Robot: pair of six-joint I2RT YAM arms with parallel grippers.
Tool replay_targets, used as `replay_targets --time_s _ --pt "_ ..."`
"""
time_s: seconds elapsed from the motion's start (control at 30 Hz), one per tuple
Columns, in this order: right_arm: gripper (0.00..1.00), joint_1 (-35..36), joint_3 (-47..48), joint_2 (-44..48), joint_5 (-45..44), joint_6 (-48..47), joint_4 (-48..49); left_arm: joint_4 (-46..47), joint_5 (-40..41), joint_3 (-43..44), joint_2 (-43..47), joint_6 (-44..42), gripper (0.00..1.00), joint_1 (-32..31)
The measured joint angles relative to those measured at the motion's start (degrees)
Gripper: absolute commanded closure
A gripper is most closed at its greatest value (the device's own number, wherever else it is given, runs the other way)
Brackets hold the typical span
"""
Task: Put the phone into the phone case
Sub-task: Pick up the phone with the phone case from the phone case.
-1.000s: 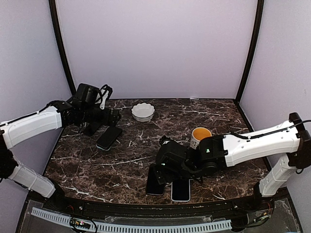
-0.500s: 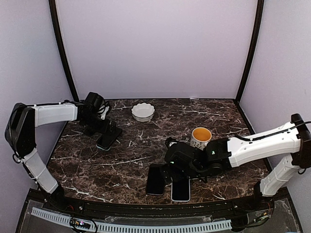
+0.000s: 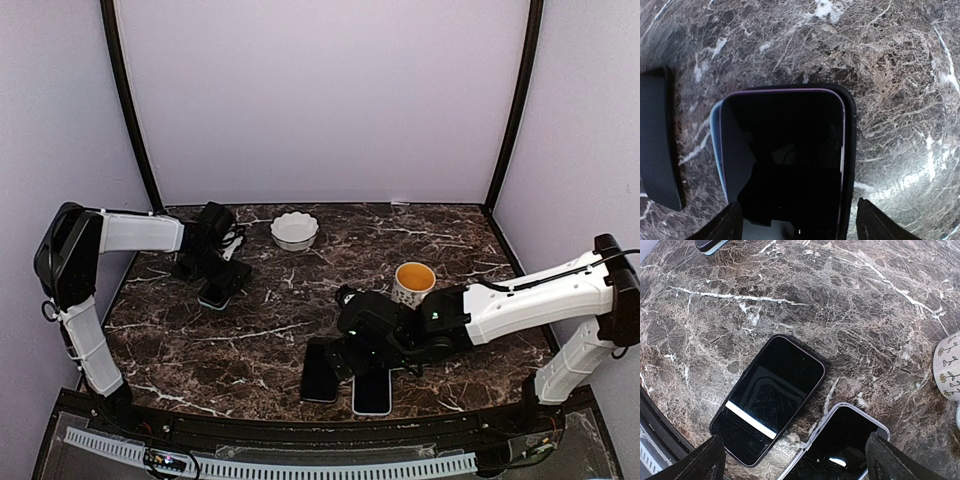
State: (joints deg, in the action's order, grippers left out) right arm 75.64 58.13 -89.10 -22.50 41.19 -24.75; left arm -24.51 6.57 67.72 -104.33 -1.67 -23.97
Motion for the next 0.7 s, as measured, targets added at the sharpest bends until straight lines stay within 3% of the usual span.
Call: replay_targets --time_s 0.2,0.33,0.53,0.7 --pt "0.01 0.0 -0.2 -0.3 0.5 -0.1 0.5 0.0 1.0 1.6 -1.3 -0.8 0.44 0.0" --pt "0.02 0.0 -0.3 -0.3 0.7 -0.2 0.6 0.0 0.9 1.6 -1.3 -1.4 0.21 -0.3" --pt "0.02 0.0 -0.3 -0.3 0.7 -0.3 0.6 -0.7 2.1 1.6 -1.3 -1.7 0.1 0.0" --pt "0.02 0.0 -0.3 -0.3 0.7 -0.5 0.6 -0.8 2.0 1.5 -1.1 -2.1 0.06 1.0"
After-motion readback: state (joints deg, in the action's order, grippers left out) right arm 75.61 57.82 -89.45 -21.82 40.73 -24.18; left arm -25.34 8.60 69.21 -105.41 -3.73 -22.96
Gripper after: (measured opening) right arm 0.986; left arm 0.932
